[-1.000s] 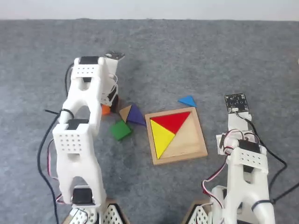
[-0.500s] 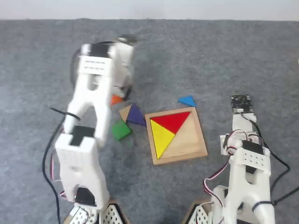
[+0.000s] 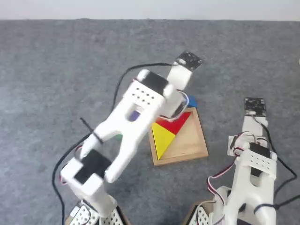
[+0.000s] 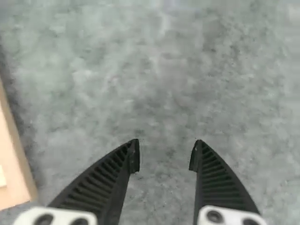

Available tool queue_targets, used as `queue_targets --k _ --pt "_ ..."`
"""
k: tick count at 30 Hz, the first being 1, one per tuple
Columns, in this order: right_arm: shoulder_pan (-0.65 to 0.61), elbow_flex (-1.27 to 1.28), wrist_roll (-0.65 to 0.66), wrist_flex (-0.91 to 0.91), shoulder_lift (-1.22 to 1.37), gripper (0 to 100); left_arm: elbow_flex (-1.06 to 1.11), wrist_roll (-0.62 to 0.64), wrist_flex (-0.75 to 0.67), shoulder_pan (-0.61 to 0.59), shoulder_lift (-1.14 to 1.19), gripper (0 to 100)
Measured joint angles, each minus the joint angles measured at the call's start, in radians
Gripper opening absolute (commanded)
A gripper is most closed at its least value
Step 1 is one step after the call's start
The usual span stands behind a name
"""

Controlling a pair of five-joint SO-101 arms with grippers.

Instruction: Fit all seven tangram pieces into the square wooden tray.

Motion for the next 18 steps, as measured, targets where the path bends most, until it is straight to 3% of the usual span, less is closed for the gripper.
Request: queue_targets --k 7,15,18 --pt "0.143 -0.028 -0.103 -0.006 0.000 18.7 0.003 0.153 -0.164 0.106 0.172 1" --pt "0.155 -0.031 -0.114 -0.006 0.000 18.7 0.003 0.287 -0.290 0.144 0.284 2" --pt "0.155 -0.031 -0.114 -0.006 0.000 18.7 0.003 0.327 -0.290 0.141 0.308 9"
